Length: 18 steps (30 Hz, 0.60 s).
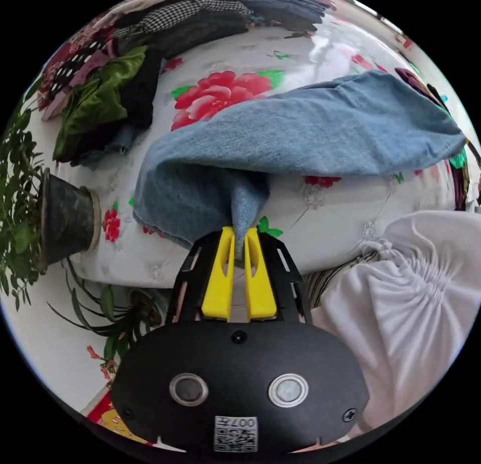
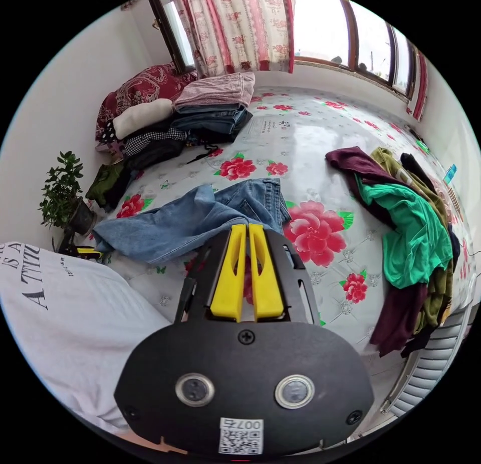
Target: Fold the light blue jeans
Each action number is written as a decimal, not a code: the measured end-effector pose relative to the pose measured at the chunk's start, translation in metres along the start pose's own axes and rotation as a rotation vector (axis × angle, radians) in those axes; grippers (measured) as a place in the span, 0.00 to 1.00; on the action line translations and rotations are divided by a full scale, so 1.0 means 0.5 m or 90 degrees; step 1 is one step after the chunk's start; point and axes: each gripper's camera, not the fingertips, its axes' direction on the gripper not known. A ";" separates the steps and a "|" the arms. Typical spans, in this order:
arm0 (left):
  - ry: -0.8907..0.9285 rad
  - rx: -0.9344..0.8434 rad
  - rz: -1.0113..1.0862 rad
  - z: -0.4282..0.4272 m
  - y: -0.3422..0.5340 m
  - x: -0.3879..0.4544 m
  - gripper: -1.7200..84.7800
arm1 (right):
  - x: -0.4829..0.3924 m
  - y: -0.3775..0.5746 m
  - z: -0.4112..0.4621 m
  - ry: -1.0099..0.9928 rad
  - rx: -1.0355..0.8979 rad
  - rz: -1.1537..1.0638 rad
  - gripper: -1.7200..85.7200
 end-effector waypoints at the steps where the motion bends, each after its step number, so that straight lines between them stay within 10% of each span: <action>1: -0.009 0.007 -0.002 -0.017 0.011 -0.013 0.04 | 0.015 0.006 -0.044 -0.002 0.020 0.003 0.02; 7: 0.220 0.286 -0.109 -0.233 0.140 -0.192 0.03 | 0.094 0.038 -0.338 -0.043 0.208 0.011 0.02; 18: 0.192 0.337 -0.200 -0.263 -0.046 -0.253 0.02 | 0.020 -0.245 -0.054 0.003 0.030 -0.035 0.02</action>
